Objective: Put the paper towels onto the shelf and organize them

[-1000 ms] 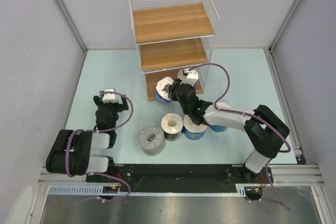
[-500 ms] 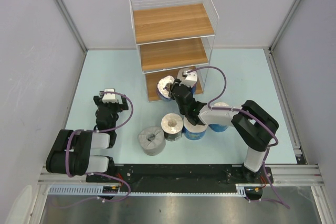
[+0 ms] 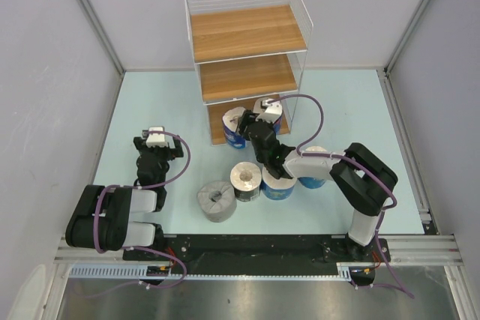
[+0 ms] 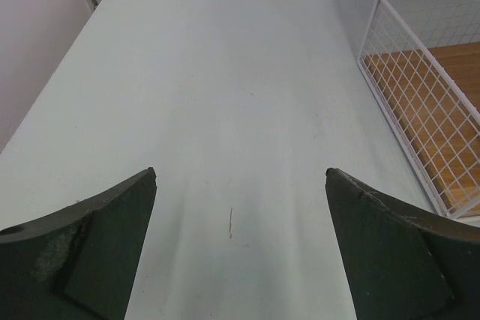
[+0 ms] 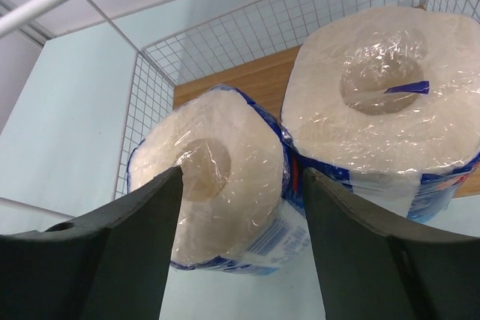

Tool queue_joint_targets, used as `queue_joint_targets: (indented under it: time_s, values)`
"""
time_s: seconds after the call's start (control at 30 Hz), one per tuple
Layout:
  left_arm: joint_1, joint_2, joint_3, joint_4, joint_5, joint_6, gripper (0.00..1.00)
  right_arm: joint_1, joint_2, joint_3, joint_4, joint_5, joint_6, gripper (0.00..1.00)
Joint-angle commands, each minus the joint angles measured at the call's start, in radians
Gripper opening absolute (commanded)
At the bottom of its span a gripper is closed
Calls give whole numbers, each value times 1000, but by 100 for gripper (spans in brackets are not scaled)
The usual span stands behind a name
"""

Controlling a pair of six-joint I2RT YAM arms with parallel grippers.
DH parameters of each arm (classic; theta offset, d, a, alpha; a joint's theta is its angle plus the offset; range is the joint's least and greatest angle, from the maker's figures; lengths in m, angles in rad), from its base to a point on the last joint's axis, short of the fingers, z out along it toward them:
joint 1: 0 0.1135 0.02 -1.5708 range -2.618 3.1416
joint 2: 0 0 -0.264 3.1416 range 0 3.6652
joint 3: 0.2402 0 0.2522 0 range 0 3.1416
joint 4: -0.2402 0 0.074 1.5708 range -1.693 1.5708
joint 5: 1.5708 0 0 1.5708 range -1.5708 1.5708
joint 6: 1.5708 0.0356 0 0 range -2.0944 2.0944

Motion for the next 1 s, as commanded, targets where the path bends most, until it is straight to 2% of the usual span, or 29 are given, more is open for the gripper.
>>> queue_joint_targets:
  time_s: [0.0, 0.13, 0.23, 0.43, 0.47, 0.57, 0.67, 0.73, 0.97]
  values:
    - [6, 0, 29, 34, 19, -6, 100, 21, -59, 14, 13, 23, -37, 71]
    - [6, 0, 29, 34, 19, -6, 100, 75, -137, 14, -82, 19, -53, 75]
    - [6, 1, 27, 34, 19, -8, 100, 98, -236, 15, -251, -27, 3, 75]
    - [8, -2, 27, 34, 19, -6, 100, 129, -445, 3, -678, -20, 150, 79]
    - [6, 0, 29, 34, 20, -6, 100, 127, -465, -1, -785, -20, 169, 79]
    - [6, -2, 29, 32, 19, -8, 100, 126, -525, -18, -970, -24, 230, 82]
    - [6, -2, 29, 34, 19, -6, 100, 109, -573, -55, -1079, -88, 288, 85]
    - [8, 0, 27, 34, 19, -6, 100, 107, -602, -87, -1095, -118, 313, 86]
    - [6, 0, 29, 34, 19, -6, 100, 81, -677, -173, -1145, -98, 402, 87]
